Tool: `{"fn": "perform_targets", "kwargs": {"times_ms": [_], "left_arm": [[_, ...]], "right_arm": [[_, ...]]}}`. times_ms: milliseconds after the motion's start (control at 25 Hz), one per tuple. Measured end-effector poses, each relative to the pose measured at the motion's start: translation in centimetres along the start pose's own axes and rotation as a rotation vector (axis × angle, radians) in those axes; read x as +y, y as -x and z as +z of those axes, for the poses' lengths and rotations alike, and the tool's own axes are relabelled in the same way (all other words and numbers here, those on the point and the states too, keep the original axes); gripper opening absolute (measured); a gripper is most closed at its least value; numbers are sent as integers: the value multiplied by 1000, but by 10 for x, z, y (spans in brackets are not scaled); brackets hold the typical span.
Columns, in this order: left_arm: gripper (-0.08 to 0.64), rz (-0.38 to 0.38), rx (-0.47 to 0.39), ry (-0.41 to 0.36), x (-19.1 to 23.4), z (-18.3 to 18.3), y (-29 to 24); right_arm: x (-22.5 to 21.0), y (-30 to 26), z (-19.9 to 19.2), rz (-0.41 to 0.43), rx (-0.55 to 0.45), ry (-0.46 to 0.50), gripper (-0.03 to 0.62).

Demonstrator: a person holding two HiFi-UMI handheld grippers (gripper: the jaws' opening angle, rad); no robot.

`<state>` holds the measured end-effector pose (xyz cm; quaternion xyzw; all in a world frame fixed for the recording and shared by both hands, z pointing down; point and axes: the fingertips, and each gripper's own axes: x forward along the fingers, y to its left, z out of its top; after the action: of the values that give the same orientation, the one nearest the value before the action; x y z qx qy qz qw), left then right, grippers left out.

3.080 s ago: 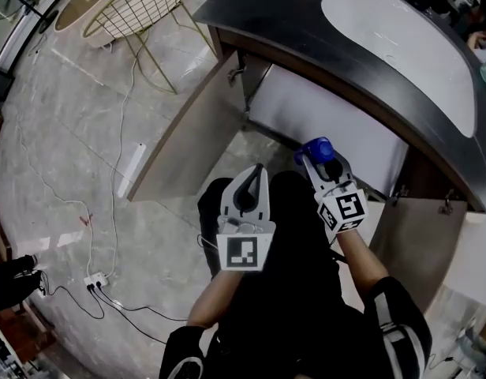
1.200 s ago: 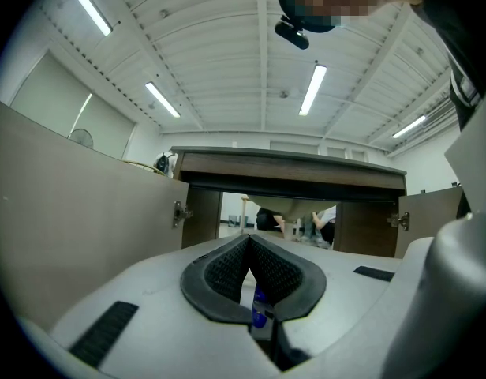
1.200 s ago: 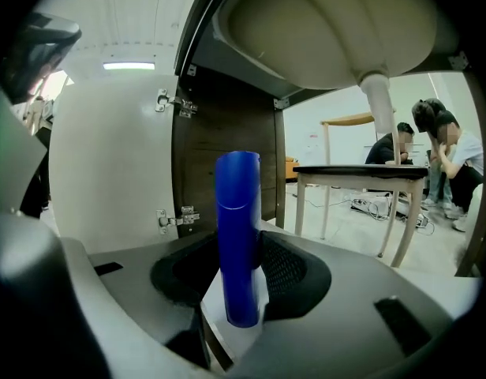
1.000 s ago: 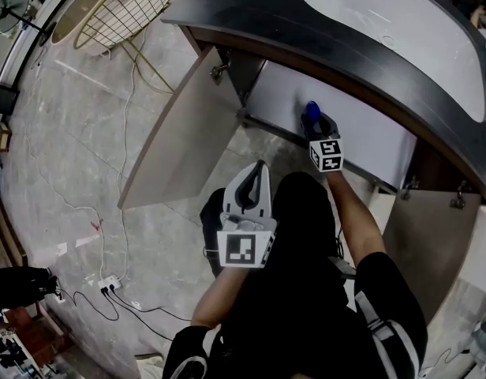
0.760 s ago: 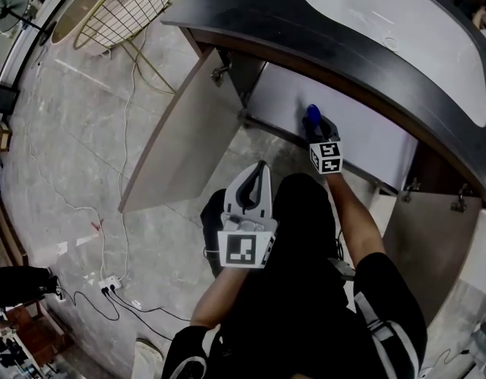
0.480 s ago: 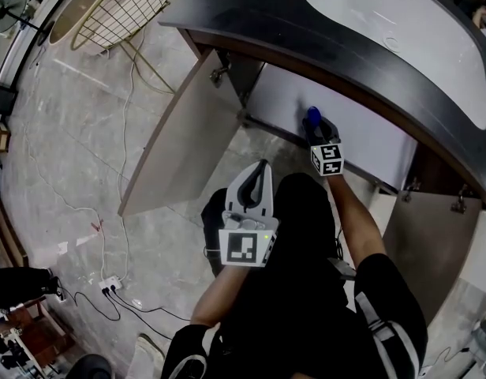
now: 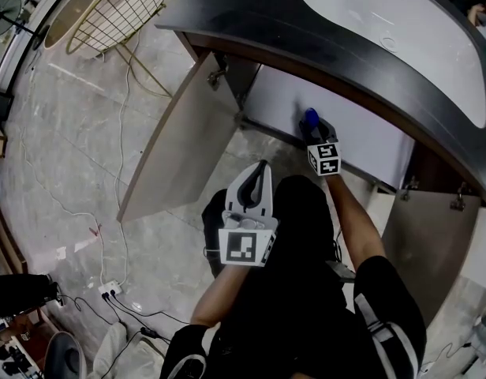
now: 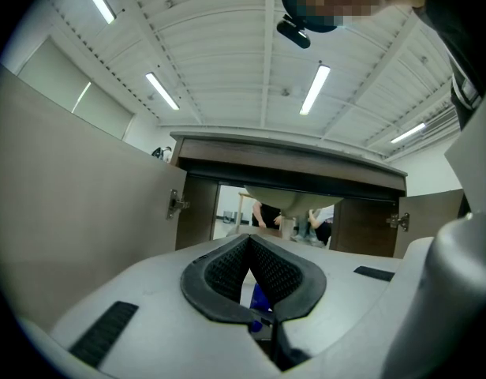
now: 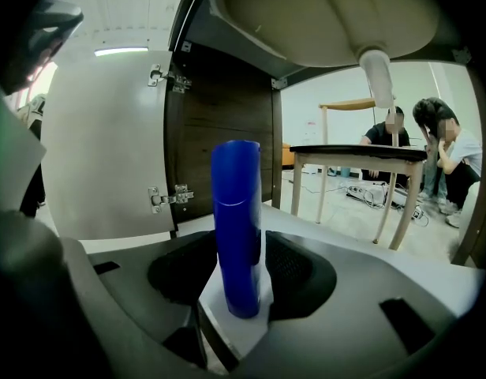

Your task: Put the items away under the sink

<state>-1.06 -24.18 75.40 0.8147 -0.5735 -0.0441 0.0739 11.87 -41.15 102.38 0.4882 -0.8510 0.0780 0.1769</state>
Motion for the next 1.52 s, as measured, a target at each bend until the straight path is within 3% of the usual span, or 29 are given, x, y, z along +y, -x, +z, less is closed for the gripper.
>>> {"fn": "perform_targets", "kwargs": {"times_ms": [120, 240, 360, 520, 680, 880, 1080, 1320, 1520], "left_arm": [[15, -3, 7, 8, 3, -3, -1], [15, -11, 7, 24, 6, -5, -5], [15, -17, 17, 33, 10, -6, -10], [14, -42, 69, -11, 13, -4, -16], [15, -47, 134, 18, 10, 19, -19], [15, -36, 186, 23, 3, 66, -21], [15, -5, 250, 47, -15, 125, -1], [15, -23, 282, 28, -53, 231, 24], [15, -71, 278, 25, -91, 324, 45]], "right_arm": [[-1, 1, -3, 1, 15, -18, 215], [1, 3, -6, 12, 30, -8, 219], [1, 9, -7, 12, 40, -14, 219], [4, 23, -1, 12, 80, -42, 212], [9, 49, 0, -13, 169, -93, 183], [23, 97, 3, -20, 314, -138, 112], [31, 158, 40, -56, 430, -202, 34], [54, 237, 125, -57, 501, -261, 15], [70, 302, 218, -69, 491, -287, 12]]}}
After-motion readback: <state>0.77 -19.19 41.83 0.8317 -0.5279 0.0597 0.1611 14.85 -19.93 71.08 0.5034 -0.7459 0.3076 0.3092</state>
